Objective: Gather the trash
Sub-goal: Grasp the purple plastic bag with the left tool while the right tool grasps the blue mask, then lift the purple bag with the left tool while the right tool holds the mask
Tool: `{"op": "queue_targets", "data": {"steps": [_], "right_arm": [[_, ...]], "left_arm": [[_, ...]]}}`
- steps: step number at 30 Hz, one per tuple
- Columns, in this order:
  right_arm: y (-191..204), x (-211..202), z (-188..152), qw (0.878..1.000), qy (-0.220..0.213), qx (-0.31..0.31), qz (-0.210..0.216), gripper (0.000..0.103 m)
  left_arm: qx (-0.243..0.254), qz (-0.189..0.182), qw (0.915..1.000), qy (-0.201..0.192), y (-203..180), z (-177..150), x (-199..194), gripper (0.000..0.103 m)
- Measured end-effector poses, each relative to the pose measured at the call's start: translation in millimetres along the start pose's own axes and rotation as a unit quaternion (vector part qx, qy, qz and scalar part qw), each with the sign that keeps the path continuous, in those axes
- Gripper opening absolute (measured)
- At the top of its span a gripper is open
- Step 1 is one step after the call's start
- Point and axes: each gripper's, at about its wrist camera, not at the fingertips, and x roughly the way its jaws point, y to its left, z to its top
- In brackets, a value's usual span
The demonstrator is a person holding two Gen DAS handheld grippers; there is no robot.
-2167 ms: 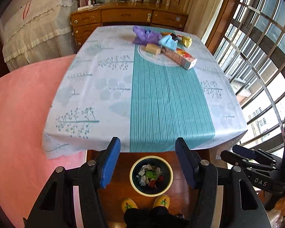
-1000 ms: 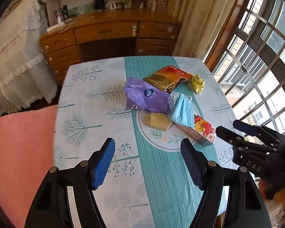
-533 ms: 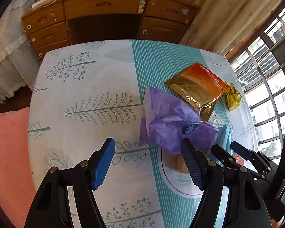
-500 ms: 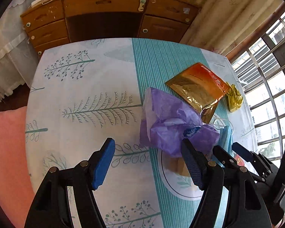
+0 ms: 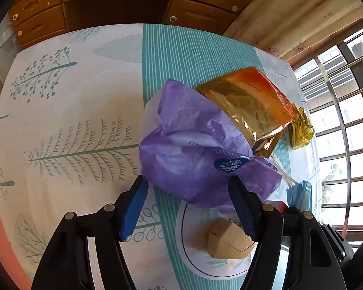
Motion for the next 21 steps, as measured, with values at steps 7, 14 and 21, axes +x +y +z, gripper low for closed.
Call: {"op": "queue_targets", "data": {"steps": [7,14,21], "right_arm": [[-10,-20,-12,0.999,-0.012,0.019,0.024,0.009],[-16,-42,-23,0.999,-0.022,0.026,0.042,0.009],[-16,-47,-25,0.998,-0.024,0.023,0.051,0.009]], "left_arm": [[0.002,-0.058,0.9983,-0.007,-19,0,6,0.016],[0.021,-0.077,0.9962,-0.033,-32,-19,-23,0.027],[-0.025,-0.086,0.995,-0.046,-3,-21,-46,0.062]]}}
